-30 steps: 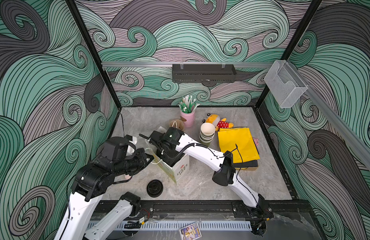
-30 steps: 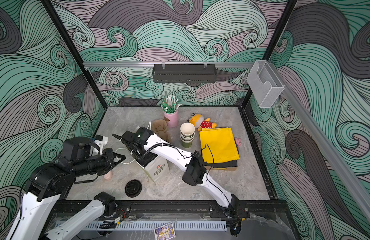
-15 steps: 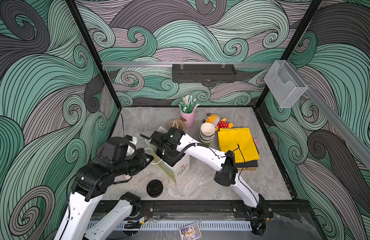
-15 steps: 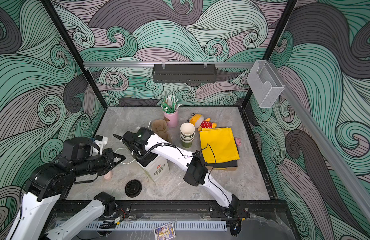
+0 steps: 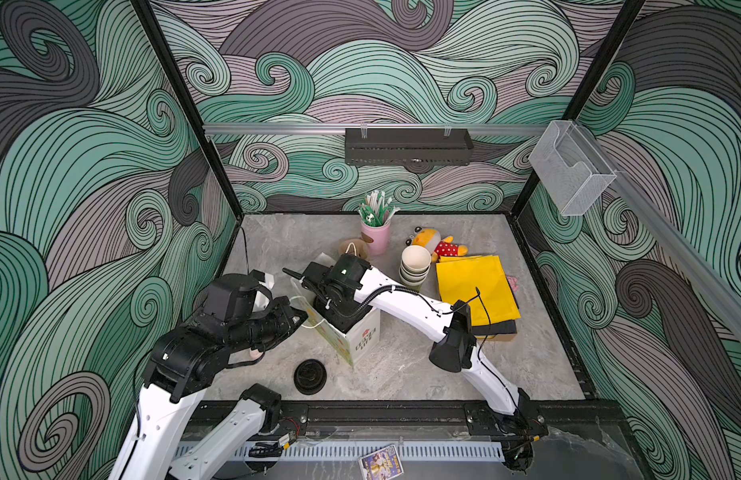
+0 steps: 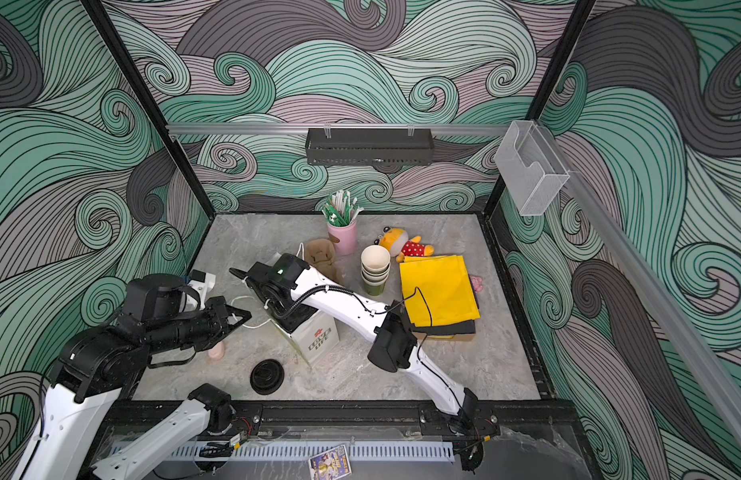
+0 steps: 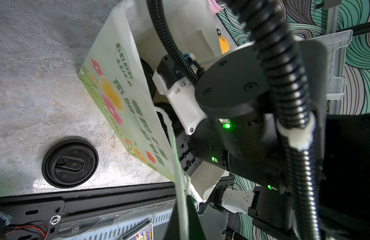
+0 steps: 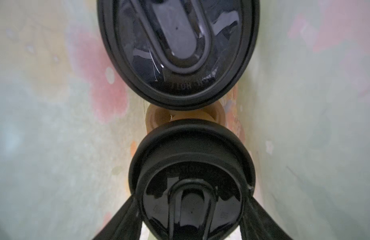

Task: Pack the takeout coffee

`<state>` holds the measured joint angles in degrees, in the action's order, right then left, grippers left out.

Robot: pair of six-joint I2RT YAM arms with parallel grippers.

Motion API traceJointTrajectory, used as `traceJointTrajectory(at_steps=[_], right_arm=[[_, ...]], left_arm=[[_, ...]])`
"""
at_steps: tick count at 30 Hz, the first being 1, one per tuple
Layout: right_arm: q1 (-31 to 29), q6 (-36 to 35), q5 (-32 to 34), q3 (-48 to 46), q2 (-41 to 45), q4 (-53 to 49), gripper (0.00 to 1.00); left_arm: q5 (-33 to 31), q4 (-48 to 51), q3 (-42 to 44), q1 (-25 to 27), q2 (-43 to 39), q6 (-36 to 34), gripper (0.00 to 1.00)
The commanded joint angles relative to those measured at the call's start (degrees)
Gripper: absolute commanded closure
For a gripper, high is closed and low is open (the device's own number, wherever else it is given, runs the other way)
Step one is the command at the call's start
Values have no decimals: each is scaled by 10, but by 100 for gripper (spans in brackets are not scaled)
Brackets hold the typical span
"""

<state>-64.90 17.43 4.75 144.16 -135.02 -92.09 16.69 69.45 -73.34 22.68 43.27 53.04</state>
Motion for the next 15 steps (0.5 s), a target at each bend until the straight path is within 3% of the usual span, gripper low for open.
traceJointTrajectory(at_steps=[1, 15], right_arm=[[3, 5, 11, -3, 7, -109, 50], [5, -11, -15, 10, -40, -84, 51]], left_arm=[[-11, 6, -5, 4, -3, -13, 100], [-17, 7, -7, 4, -6, -13, 100]])
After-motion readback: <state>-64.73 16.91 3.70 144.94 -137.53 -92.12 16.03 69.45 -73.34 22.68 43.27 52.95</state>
